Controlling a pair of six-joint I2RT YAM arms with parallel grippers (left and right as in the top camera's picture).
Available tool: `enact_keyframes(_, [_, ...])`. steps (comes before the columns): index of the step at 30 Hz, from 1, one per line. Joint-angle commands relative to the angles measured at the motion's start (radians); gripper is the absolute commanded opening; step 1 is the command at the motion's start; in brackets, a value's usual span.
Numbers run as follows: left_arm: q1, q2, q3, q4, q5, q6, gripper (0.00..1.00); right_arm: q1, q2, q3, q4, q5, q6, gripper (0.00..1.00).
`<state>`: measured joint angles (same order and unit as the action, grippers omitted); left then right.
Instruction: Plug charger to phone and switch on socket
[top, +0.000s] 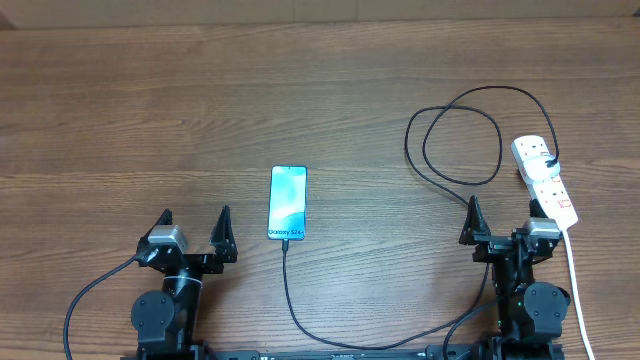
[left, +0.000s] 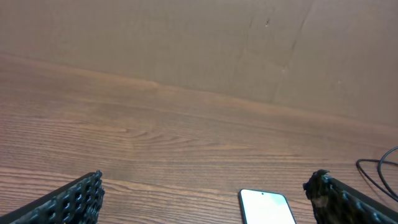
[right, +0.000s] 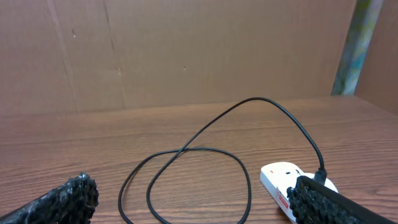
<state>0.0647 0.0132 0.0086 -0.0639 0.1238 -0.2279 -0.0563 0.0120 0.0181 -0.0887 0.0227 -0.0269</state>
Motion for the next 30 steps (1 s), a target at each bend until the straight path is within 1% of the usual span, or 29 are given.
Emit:
enact_keyframes(1, [-0.019,-0.01,-0.004,-0.003,-0.003,0.026,1.0,0.004,-0.009,-0.01,0.005,-0.006,-0.007,1.0])
enact_keyframes(6, [-0.031,-0.01,-0.004,-0.003,-0.008,0.035,1.0,0.004,-0.009,-0.01,0.005,-0.006,-0.007,1.0])
enact_keyframes(7, [-0.042,-0.01,-0.004,-0.006,-0.032,0.091,1.0,0.004,-0.009,-0.01,0.005,-0.006,-0.007,1.0])
enact_keyframes(11, [-0.079,-0.01,-0.004,-0.007,-0.035,0.315,1.0,0.004,-0.009,-0.01,0.005,-0.006,-0.007,1.0])
enact_keyframes(13, [-0.084,-0.01,-0.004,-0.008,-0.036,0.386,1.0,0.004,-0.009,-0.01,0.005,-0.006,-0.007,1.0])
enact_keyframes(17, [-0.084,-0.01,-0.004,-0.009,-0.049,0.409,1.0,0.004,-0.009,-0.01,0.005,-0.006,-0.007,1.0])
enact_keyframes(30, [-0.083,-0.01,-0.004,-0.008,-0.045,0.408,1.0,0.004,-0.009,-0.01,0.005,-0.006,-0.007,1.0])
